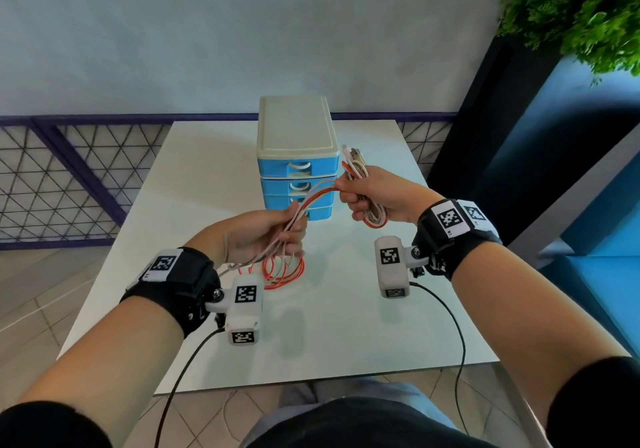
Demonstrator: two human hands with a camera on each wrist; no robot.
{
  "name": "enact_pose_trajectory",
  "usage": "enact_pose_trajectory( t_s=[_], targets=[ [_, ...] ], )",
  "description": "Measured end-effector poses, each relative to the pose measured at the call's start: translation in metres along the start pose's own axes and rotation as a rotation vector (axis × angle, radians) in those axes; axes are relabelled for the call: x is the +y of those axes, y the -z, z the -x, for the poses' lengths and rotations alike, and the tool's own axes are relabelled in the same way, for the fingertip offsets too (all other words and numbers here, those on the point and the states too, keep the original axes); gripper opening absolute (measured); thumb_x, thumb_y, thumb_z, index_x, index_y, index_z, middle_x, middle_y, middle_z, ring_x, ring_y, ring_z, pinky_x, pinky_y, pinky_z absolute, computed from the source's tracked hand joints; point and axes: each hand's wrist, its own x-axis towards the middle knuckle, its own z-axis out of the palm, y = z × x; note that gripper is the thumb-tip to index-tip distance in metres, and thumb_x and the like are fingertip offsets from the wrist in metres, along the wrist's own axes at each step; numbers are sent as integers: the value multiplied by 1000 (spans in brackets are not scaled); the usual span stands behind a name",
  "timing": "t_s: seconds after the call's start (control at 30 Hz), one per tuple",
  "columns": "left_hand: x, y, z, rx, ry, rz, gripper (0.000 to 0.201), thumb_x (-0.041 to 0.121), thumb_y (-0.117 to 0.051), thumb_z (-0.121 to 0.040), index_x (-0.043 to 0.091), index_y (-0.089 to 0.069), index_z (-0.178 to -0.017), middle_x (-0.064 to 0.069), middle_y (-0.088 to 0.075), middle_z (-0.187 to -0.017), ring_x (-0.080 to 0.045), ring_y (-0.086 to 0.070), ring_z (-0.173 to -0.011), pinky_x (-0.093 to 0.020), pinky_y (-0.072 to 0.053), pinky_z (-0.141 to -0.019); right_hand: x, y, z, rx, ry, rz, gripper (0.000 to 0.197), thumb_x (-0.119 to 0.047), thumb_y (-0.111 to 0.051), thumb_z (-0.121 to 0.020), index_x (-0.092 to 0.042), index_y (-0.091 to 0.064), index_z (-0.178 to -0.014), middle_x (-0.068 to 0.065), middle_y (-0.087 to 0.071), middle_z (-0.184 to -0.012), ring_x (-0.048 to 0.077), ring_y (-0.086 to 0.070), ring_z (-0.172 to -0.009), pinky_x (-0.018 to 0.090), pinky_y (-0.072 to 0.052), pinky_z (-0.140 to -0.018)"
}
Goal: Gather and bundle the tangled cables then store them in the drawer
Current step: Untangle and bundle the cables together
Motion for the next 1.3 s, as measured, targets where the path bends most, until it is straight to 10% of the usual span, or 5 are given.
enact_pose_trajectory(
  t_s=[0.5, 0.67, 0.77, 0.93, 1.3],
  targets=[
    [2, -45, -21, 560, -339, -505, 30, 31, -27, -103, 19, -43, -80, 3, -40, -71, -12, -43, -64, -34, -48, -77, 17, -33, -21, 312, 83, 2, 26, -32, -48, -99, -10, -57, -88, 7, -64, -76, 15, -59, -58, 28, -53, -57],
    [9, -55, -24, 646, -391, -596, 27, 30, -28, -103, 17, -51, -99, 5, -48, -72, -6, -49, -61, -14, -41, -57, 19, -44, -18, 232, 76, -149, 53, -49, -42, -97, -1, -65, -94, 12, -68, -77, 22, -68, -67, 30, -57, -66],
    [8, -58, -28, 654, -376, -654, 32, 34, -28, -102, 13, -48, -115, -5, -58, -84, -33, -57, -86, -21, -41, -66, 19, -46, -21, 156, 56, -181, 69, -59, -33, -95, 2, -62, -110, 19, -68, -90, 32, -67, -86, 37, -56, -77],
    [8, -64, -30, 645, -307, -918, 38, 37, -26, -101, 20, -38, -133, -7, -58, -100, -32, -62, -97, -31, -43, -69, 15, -53, -22, 50, -35, -247, 92, -78, -42, -73, -2, -59, -121, 20, -68, -107, 29, -68, -101, 35, -57, -83],
    [11, -60, -28, 495, -113, -1017, 53, 22, -44, -97, 7, -22, -143, -13, -49, -132, -26, -53, -119, -42, -46, -99, 16, -52, -20, 100, -22, -182, 32, -40, -57, -93, -9, -63, -98, 2, -62, -65, 10, -62, -52, 19, -48, -47]
  ],
)
